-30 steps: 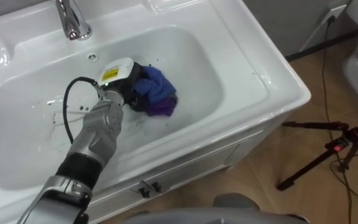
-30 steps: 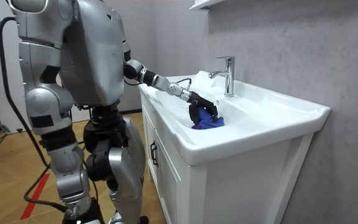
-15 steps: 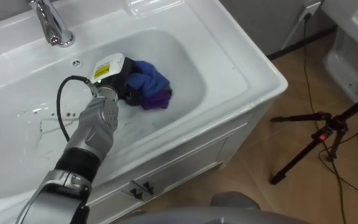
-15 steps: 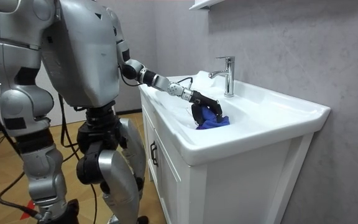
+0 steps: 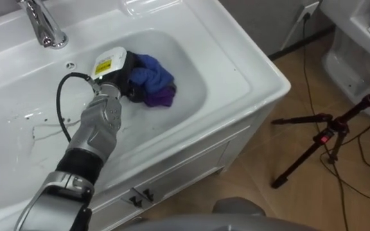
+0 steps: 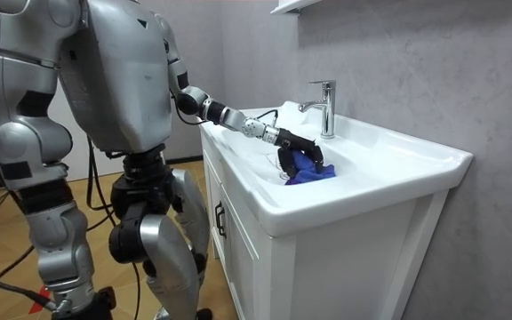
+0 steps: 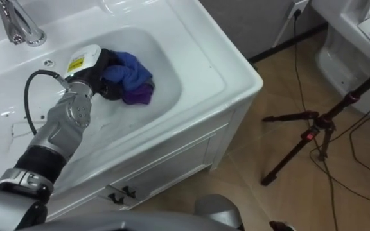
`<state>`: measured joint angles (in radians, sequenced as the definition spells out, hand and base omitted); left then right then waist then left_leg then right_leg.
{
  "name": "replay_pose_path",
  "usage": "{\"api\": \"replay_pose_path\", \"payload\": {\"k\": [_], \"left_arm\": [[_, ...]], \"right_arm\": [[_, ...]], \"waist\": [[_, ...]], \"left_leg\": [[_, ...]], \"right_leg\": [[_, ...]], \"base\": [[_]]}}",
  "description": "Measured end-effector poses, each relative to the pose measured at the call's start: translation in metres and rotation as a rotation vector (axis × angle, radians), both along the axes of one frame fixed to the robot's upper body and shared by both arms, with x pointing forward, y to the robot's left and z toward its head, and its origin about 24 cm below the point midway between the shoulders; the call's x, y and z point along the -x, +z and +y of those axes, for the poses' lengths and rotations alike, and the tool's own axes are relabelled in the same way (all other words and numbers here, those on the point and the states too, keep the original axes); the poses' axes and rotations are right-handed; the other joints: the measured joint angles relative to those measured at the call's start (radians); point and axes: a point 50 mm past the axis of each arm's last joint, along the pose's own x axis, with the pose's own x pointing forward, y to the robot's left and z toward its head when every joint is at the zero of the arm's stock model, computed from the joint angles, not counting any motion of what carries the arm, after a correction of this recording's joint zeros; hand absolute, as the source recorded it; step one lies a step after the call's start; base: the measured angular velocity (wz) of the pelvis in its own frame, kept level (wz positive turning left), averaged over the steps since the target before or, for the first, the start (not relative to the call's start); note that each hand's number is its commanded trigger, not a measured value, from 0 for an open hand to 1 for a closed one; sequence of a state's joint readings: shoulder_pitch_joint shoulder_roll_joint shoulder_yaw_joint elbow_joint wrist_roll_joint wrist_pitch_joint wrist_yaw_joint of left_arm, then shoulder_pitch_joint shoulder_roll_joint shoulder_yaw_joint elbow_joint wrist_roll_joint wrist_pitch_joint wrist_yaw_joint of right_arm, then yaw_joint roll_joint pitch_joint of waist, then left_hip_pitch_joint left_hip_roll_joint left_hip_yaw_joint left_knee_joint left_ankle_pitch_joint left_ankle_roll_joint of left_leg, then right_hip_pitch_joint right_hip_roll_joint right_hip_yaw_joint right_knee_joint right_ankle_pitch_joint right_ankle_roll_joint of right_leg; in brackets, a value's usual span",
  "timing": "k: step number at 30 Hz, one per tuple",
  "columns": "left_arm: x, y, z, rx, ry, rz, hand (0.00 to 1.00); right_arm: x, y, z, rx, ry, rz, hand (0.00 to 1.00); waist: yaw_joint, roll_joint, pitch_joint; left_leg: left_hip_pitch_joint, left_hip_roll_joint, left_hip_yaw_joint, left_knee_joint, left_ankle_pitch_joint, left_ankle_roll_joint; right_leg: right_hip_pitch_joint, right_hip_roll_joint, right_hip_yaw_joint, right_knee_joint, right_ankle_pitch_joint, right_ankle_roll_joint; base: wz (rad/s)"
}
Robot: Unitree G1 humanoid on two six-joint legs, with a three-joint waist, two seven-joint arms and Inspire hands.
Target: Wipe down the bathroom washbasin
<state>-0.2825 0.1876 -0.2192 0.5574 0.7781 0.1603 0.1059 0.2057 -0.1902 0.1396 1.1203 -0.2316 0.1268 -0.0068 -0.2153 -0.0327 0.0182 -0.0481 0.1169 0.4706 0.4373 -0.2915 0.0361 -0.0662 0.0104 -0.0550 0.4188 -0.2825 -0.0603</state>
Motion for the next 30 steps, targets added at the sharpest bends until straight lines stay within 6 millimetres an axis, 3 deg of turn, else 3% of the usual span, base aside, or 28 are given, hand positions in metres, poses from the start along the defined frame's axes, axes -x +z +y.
{"api": "replay_pose_path", "payload": {"k": [5, 11, 18, 23, 27, 30], "left_arm": [[-0.001, 0.002, 0.002, -0.009, 0.001, -0.004, 1.00], [-0.001, 0.001, 0.004, -0.034, -0.009, 0.005, 1.00], [0.004, -0.007, 0.012, -0.093, -0.021, 0.076, 1.00], [0.015, -0.026, 0.024, -0.117, 0.013, 0.164, 1.00], [0.037, -0.043, 0.041, -0.153, 0.071, 0.218, 1.00], [0.052, -0.051, 0.053, -0.214, 0.104, 0.234, 1.00]], "right_arm": [[0.007, 0.000, 0.001, -0.001, -0.001, 0.013, 0.00], [0.011, 0.000, 0.003, -0.035, 0.011, 0.030, 0.00], [0.006, 0.001, 0.001, -0.040, 0.007, 0.019, 0.00], [0.010, 0.001, 0.000, -0.041, -0.011, 0.024, 0.00], [0.015, 0.002, -0.003, -0.023, -0.023, 0.048, 0.00], [0.016, 0.003, -0.008, -0.005, -0.044, 0.056, 0.00]], "waist": [[0.000, 0.007, 0.0020], [0.000, 0.020, 0.0055], [0.003, 0.016, 0.0073], [0.010, 0.018, 0.0014], [0.029, 0.019, -0.0110], [0.031, 0.017, -0.0120]], "left_leg": [[-0.009, 0.033, -0.002, 0.046, -0.030, -0.007], [-0.006, 0.038, 0.001, 0.046, -0.031, -0.010], [0.016, 0.042, 0.022, 0.039, -0.028, -0.014], [0.044, 0.041, 0.023, 0.029, -0.029, -0.018], [0.062, 0.039, 0.016, 0.022, -0.027, -0.027], [0.078, 0.034, -0.004, 0.014, -0.024, -0.032]], "right_leg": [[0.012, 0.021, 0.000, -0.004, 0.002, -0.004], [0.012, 0.024, -0.002, -0.005, 0.004, -0.007], [0.020, 0.024, 0.000, -0.002, 0.005, -0.009], [0.048, 0.025, -0.003, -0.010, 0.004, -0.011], [0.059, 0.026, -0.002, -0.009, 0.000, -0.016], [0.087, 0.028, -0.007, -0.022, 0.001, -0.020]], "base": [[-0.05], [-0.03], [-0.09], [-0.02], [-0.12], [0.05]]}}
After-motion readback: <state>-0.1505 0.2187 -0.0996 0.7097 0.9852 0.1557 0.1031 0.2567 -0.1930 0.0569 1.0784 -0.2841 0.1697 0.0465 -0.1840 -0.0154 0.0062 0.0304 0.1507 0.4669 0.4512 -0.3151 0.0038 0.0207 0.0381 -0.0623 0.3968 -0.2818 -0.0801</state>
